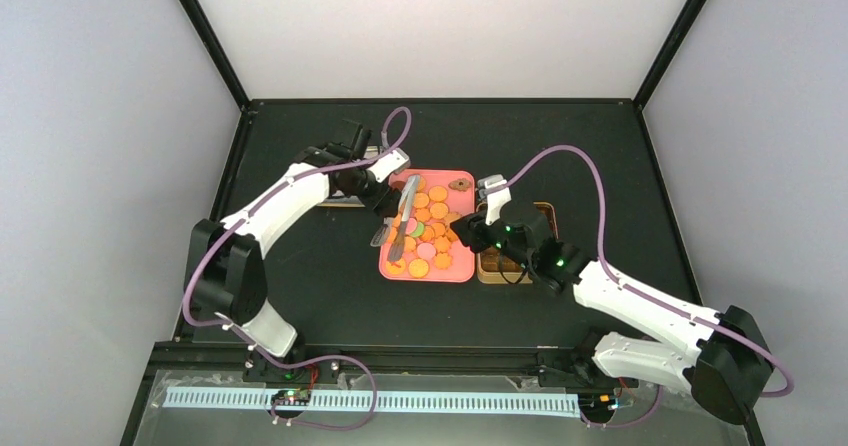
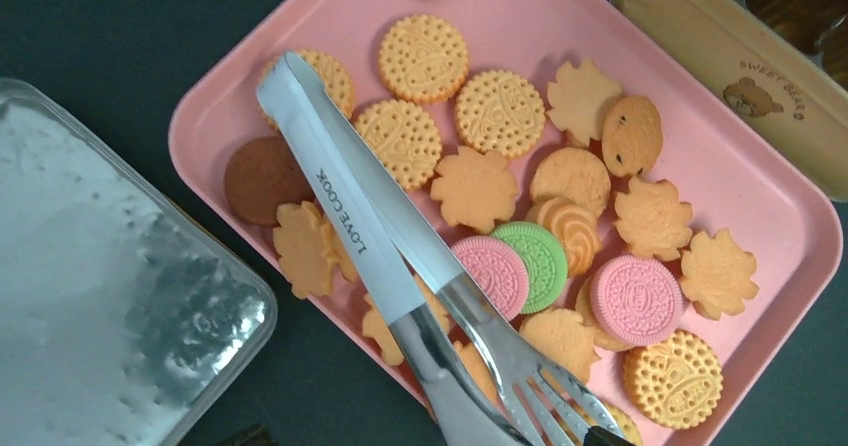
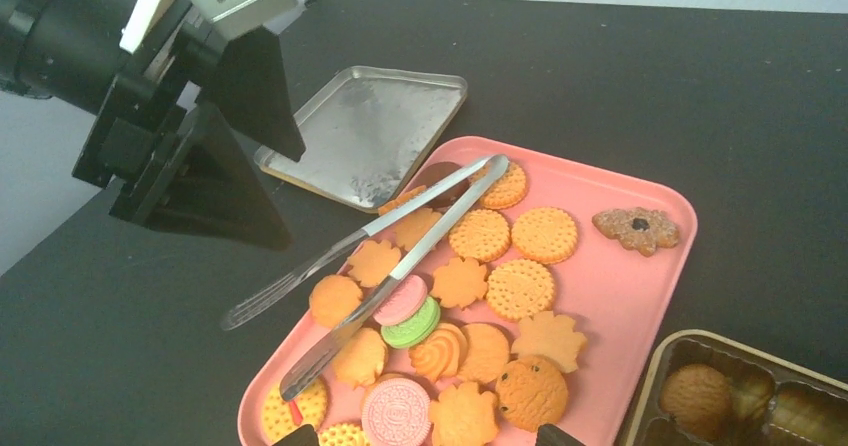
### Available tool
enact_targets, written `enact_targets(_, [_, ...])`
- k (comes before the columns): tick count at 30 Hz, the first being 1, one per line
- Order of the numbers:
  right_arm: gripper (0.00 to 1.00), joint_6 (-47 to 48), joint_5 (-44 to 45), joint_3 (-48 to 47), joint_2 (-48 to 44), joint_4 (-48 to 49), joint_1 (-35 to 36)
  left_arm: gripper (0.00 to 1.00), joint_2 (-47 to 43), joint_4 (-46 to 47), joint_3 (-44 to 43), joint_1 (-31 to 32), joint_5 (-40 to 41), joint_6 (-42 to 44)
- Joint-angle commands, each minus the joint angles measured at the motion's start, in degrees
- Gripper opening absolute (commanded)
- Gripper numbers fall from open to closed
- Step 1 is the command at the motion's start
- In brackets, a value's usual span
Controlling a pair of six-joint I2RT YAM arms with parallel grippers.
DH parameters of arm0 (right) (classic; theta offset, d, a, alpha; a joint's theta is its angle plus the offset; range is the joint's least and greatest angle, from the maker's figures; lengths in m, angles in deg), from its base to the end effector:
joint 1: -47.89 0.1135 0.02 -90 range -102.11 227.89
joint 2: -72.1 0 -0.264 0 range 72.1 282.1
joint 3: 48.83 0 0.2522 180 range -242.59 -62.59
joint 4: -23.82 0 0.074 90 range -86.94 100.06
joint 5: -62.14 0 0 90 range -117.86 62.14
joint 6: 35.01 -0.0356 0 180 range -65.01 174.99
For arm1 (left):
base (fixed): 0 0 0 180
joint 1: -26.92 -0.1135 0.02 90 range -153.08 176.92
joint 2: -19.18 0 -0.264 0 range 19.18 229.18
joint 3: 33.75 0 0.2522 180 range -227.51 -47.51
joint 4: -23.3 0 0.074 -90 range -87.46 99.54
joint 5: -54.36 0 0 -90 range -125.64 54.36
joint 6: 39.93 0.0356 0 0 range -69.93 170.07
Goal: Pack the cookies
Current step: Pick up the clamp from the plate.
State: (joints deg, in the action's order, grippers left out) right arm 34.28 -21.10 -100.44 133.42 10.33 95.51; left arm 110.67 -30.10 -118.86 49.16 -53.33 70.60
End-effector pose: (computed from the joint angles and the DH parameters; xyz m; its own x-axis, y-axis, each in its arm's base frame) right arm 0.1665 0.1762 0.2595 -0.4820 -0.0072 -0.8761 -0.5240 0.8038 0.2817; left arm 0.3030 -0.1356 0.2561 -0.5729 0.5952 -0.5634 0.7508 0.6569 -0.0694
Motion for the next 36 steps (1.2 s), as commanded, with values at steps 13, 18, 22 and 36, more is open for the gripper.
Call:
enact_targets(13, [0.55,-3.2,1.0,-5.0,-0.9,-7.1,0.3,0.77,3.9,-10.2,-1.3,-3.7,-8.9,-5.8])
enact_targets(18, [0.55,-3.8,0.0,-5.4,-1.4,-7.5,0.3,0.86,6.6,-13.2,-1.2,-8.9,-21.0,-5.1])
enact_targets(22, [0.55,-4.3,-1.6,-5.7,-1.5,-7.6,0.4,0.88,9.9,-13.9,0.2,-10.2,-26.7,-4.4])
enact_targets(36, [0.55,-7.1,-7.9,-5.6,-1.8,-5.9,0.3,0.71,16.6,-18.6,2.5,-11.6,-41.7,3.9])
